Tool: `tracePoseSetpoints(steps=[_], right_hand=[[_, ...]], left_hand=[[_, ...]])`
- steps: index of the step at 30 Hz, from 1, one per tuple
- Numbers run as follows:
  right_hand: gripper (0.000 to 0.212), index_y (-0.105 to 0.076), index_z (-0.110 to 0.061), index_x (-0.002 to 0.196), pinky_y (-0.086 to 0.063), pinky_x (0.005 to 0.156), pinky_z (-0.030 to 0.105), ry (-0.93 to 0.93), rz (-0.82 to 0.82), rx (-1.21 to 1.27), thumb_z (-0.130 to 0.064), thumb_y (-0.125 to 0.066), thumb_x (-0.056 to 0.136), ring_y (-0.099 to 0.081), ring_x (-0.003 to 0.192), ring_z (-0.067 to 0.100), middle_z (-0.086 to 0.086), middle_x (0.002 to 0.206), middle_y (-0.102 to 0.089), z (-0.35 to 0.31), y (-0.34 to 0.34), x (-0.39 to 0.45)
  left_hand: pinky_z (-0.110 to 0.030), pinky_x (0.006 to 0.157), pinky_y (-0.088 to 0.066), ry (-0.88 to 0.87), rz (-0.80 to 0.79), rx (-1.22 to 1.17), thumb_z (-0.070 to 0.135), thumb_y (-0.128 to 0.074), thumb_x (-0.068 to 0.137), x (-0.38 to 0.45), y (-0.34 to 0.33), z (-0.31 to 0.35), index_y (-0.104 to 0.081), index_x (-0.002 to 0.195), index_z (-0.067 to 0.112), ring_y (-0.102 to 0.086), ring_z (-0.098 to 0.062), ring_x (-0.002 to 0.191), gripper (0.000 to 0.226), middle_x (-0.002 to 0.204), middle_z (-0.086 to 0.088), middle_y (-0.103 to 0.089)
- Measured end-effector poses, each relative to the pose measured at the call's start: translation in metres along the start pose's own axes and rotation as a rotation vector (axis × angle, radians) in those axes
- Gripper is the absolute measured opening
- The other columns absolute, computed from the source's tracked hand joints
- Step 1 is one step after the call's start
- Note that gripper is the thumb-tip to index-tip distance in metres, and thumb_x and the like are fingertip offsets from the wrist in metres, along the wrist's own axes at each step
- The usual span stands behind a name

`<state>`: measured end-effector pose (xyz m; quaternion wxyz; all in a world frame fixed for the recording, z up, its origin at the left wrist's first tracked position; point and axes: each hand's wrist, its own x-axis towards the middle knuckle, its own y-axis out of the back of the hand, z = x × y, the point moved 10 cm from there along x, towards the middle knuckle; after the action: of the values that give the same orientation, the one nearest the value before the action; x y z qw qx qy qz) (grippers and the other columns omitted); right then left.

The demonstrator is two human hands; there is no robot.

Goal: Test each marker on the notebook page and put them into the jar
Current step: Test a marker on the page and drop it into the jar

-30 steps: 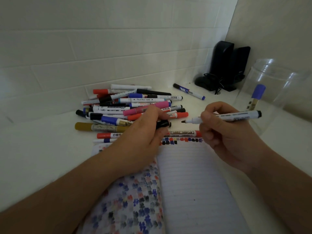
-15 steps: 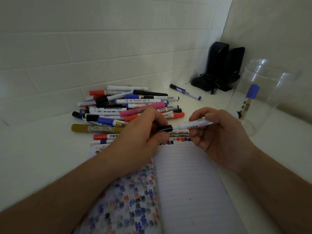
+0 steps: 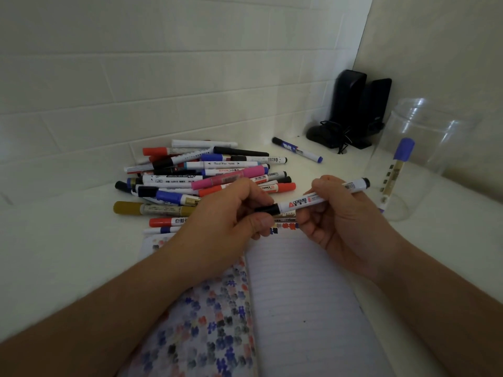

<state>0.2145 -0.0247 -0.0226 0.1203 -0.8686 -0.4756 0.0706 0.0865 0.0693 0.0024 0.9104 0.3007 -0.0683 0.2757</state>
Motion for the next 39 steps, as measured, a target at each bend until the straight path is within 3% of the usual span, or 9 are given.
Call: tracePoseSetpoints(steps=[7, 11, 13, 16, 21, 27, 30, 35, 39], right_hand=[[0.045, -0.059, -0.018, 0.064, -0.046, 0.041, 0.019, 0.007, 0.055, 0.05, -0.02, -0.049, 0.107, -0.056, 0.047, 0.014, 0.011, 0.06, -0.06, -0.001, -0.002, -0.006], [0.037, -0.062, -0.024, 0.067, -0.049, 0.054, 0.026, 0.096, -0.011, -0.011, -0.027, -0.054, 0.103, -0.058, 0.059, 0.019, 0.011, 0.067, -0.064, -0.007, -0.013, -0.008], [0.019, -0.063, -0.022, 0.078, -0.051, 0.058, 0.029, 0.15, -0.065, -0.097, -0.034, -0.063, 0.093, -0.061, 0.065, 0.021, 0.011, 0.073, -0.066, -0.009, -0.022, -0.012], [0.02, -0.059, -0.012, 0.097, -0.054, 0.063, 0.027, 0.245, -0.066, -0.264, -0.026, -0.069, 0.088, -0.066, 0.069, 0.018, 0.005, 0.076, -0.068, -0.012, -0.029, -0.015], [0.007, -0.059, -0.02, 0.103, -0.062, 0.076, 0.035, 0.399, 0.166, -0.56, -0.019, -0.053, 0.106, -0.072, 0.088, 0.017, -0.005, 0.096, -0.074, -0.048, -0.008, -0.021], [0.021, -0.054, -0.03, 0.125, -0.053, 0.065, 0.036, 0.33, 0.062, -0.988, -0.028, -0.056, 0.103, -0.066, 0.062, 0.017, -0.002, 0.084, -0.072, -0.082, 0.01, -0.032], [0.026, -0.052, -0.046, 0.114, -0.054, 0.06, 0.033, 0.457, 0.195, -1.074, -0.029, -0.064, 0.099, -0.066, 0.058, 0.015, -0.006, 0.082, -0.071, -0.136, 0.02, -0.055], [0.011, -0.059, -0.035, 0.098, -0.053, 0.058, 0.033, 0.64, 0.501, -1.119, -0.035, -0.069, 0.098, -0.066, 0.054, 0.013, -0.003, 0.081, -0.071, -0.234, 0.06, -0.087], [0.015, -0.069, -0.028, 0.095, -0.047, 0.057, 0.027, 0.568, 0.622, -1.221, -0.041, -0.076, 0.092, -0.068, 0.056, 0.009, -0.003, 0.081, -0.07, -0.26, 0.088, -0.085]], left_hand=[[-0.017, 0.066, -0.056, -0.009, 0.018, -0.076, 0.006, -0.066, 0.093, -0.003, -0.003, 0.005, -0.061, 0.094, 0.03, -0.071, -0.008, 0.072, 0.024, 0.083, 0.012, -0.073], [-0.019, 0.067, -0.057, 0.001, 0.059, -0.107, 0.002, -0.065, 0.094, 0.001, 0.006, 0.0, -0.063, 0.094, 0.027, -0.071, -0.01, 0.072, 0.025, 0.084, 0.009, -0.074], [-0.018, 0.069, -0.056, -0.003, 0.078, -0.124, 0.004, -0.066, 0.093, 0.005, 0.011, 0.0, -0.063, 0.095, 0.025, -0.072, -0.008, 0.076, 0.021, 0.086, 0.01, -0.074], [-0.016, 0.076, -0.056, -0.046, 0.114, -0.083, 0.016, -0.072, 0.091, 0.009, 0.01, 0.005, -0.064, 0.098, 0.029, -0.071, -0.001, 0.089, 0.017, 0.093, 0.016, -0.073], [-0.025, 0.092, -0.043, -0.133, 0.184, 0.447, 0.037, -0.067, 0.094, 0.012, 0.015, 0.002, -0.062, 0.116, 0.039, -0.052, 0.0, 0.106, 0.024, 0.109, 0.023, -0.061], [-0.04, 0.098, -0.038, -0.099, 0.101, 0.819, 0.064, -0.053, 0.092, 0.019, 0.008, -0.015, -0.065, 0.119, 0.044, -0.046, -0.012, 0.112, 0.036, 0.115, 0.022, -0.066], [-0.041, 0.1, -0.036, -0.096, 0.08, 0.864, 0.07, -0.049, 0.091, 0.02, 0.004, -0.016, -0.066, 0.12, 0.046, -0.045, -0.014, 0.113, 0.042, 0.116, 0.023, -0.066], [-0.044, 0.104, -0.032, -0.052, 0.046, 0.876, 0.073, -0.046, 0.09, 0.022, 0.001, -0.022, -0.068, 0.117, 0.049, -0.044, -0.015, 0.116, 0.042, 0.114, 0.023, -0.064], [-0.043, 0.095, -0.037, -0.157, 0.162, 0.846, 0.066, -0.055, 0.089, 0.017, 0.005, -0.008, -0.072, 0.102, 0.044, -0.051, -0.014, 0.106, 0.031, 0.104, 0.022, -0.068]])
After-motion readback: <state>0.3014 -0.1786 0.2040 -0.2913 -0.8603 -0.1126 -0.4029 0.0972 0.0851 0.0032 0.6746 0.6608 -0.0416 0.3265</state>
